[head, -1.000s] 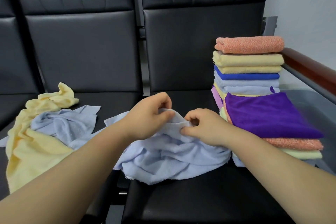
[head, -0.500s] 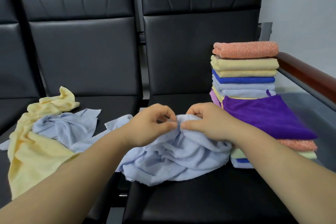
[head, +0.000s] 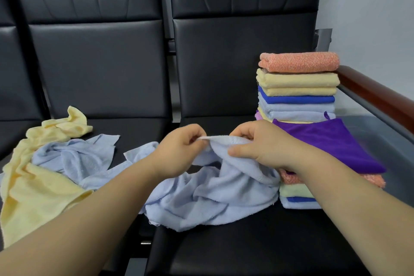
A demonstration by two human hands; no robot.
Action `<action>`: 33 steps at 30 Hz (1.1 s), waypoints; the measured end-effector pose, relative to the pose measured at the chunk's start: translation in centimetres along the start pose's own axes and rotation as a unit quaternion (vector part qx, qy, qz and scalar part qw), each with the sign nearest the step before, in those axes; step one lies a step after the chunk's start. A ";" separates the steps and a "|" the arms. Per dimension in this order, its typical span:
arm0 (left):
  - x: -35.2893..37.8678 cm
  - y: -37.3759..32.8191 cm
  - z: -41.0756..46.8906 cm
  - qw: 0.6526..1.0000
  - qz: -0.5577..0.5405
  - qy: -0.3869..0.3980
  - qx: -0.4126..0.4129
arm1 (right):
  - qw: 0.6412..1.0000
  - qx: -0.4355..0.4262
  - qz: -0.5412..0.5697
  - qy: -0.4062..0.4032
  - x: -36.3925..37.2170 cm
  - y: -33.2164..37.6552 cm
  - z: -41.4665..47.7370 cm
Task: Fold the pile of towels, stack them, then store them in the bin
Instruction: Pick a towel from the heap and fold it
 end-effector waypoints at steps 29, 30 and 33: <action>-4.8 0.1 -1.1 0.998 0.017 -0.039 -0.036 | 0.984 -0.061 0.162 -0.040 -1.0 0.9 -0.3; -4.8 0.0 -1.1 0.998 0.025 -0.044 -0.031 | 0.981 -0.057 0.181 -0.044 -1.2 0.9 -0.3; -5.2 0.1 -1.0 0.995 0.079 -0.063 -0.021 | 0.983 -0.063 0.162 -0.054 -1.5 0.7 -0.3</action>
Point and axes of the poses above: each hand's wrist, its own z-axis towards the middle knuckle, its own x-axis out of the palm, y = z × x, the point moved 3 cm from there along z, towards the middle knuckle, and after that the axes turned 4 degrees about -y, right-handed, at the moved point
